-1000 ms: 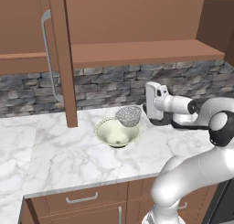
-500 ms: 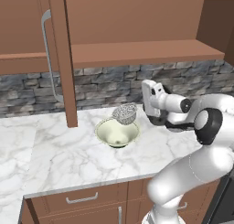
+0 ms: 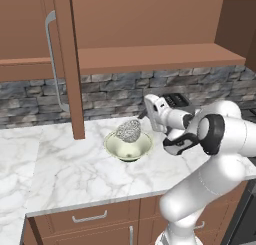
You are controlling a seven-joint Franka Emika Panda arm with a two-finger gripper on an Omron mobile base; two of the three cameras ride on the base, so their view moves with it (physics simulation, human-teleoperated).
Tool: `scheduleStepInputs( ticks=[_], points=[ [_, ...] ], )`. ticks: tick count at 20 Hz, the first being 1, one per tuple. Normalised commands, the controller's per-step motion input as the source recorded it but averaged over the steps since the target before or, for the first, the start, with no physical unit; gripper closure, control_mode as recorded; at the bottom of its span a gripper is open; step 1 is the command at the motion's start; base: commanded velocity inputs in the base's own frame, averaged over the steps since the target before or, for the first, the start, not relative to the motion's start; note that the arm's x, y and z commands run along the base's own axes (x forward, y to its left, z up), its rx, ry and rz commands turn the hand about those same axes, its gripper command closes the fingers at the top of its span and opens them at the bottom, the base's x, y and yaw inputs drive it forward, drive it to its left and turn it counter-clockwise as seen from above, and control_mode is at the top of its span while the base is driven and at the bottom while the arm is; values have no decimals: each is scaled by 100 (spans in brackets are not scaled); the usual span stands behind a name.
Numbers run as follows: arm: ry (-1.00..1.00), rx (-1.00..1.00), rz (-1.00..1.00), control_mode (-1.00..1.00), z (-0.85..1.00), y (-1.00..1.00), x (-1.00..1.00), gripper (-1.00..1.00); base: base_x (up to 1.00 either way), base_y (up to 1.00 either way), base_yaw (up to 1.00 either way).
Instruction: Open the cabinet and setup a tea strainer by placing it in the bowl upright.
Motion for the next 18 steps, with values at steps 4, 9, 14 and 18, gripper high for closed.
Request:
scheduleStepInputs(
  ticks=[4, 9, 14, 18],
  points=[
    [-1, 0, 25, -100, -43, -6, 14, 100, 0, 0, 0],
    [-4, 0, 30, -100, -30, -23, 9, 100, 0, 0, 0],
    [-8, 5, 28, -100, -20, -42, 10, 100, 0, 0, 0],
    [-2, 6, 14, -100, -17, -49, 13, 100, 0, 0, 0]
  ],
)
